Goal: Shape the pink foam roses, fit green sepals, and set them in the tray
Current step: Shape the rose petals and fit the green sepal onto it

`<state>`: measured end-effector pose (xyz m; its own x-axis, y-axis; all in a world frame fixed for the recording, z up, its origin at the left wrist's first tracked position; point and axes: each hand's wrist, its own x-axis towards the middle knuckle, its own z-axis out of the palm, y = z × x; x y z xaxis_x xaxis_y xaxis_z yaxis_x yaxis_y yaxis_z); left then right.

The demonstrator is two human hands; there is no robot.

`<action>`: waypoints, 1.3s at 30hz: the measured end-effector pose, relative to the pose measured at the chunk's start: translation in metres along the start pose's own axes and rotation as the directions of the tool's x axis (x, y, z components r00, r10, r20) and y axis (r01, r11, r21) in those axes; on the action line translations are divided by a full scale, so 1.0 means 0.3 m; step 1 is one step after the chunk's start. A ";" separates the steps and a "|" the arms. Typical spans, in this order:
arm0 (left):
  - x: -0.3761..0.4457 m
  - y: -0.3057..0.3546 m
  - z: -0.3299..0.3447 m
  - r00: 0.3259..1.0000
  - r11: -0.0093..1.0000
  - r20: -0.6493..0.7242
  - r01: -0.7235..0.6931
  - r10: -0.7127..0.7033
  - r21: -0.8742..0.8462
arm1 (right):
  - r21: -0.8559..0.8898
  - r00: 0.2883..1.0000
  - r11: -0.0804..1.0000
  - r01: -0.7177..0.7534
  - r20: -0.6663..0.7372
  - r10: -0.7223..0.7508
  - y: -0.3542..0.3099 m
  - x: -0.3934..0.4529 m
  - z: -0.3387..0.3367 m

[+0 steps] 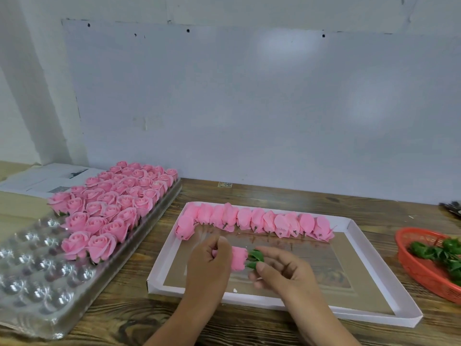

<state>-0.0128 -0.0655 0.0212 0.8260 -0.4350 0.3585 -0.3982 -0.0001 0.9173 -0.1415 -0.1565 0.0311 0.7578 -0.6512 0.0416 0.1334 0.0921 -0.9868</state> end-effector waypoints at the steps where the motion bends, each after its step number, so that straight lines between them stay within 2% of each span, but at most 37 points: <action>1: 0.001 -0.001 -0.001 1.000 1.000 -0.003 0.009 -0.009 -0.005 | 0.000 1.000 1.000 0.014 -0.018 -0.014 0.004 0.002 0.001; 6: 0.005 -0.002 -0.001 0.999 0.998 -0.002 0.052 -0.052 -0.027 | -0.020 0.995 0.998 0.065 -0.076 -0.067 0.015 0.013 -0.003; 22: 0.000 -0.006 0.006 1.000 1.000 -0.020 -0.014 0.014 -0.025 | -0.115 0.994 0.988 0.099 0.053 -0.093 0.023 -0.008 0.016; 27: 0.003 -0.008 0.010 0.998 0.998 0.017 0.061 -0.060 -0.027 | -0.164 0.991 0.978 0.133 0.049 -0.126 0.028 -0.004 0.018; 33: -0.002 -0.010 0.011 0.950 0.953 0.140 0.292 -0.280 -0.078 | -0.295 0.986 0.941 0.169 0.063 -0.157 0.047 0.001 0.011; 36: -0.001 -0.001 0.007 0.951 0.953 0.141 0.290 -0.275 -0.094 | -0.332 0.983 0.925 0.184 0.091 -0.162 0.046 0.005 0.010; 39: -0.001 0.003 0.008 0.966 0.970 0.133 0.233 -0.223 -0.066 | -0.179 0.984 0.970 0.166 0.088 -0.152 0.056 0.011 0.017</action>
<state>-0.0145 -0.0674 0.0216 0.8333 -0.5399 0.1189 -0.1676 -0.0418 0.9850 -0.1334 -0.1532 0.0157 0.7817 -0.5890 0.2051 0.1406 -0.1539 -0.9780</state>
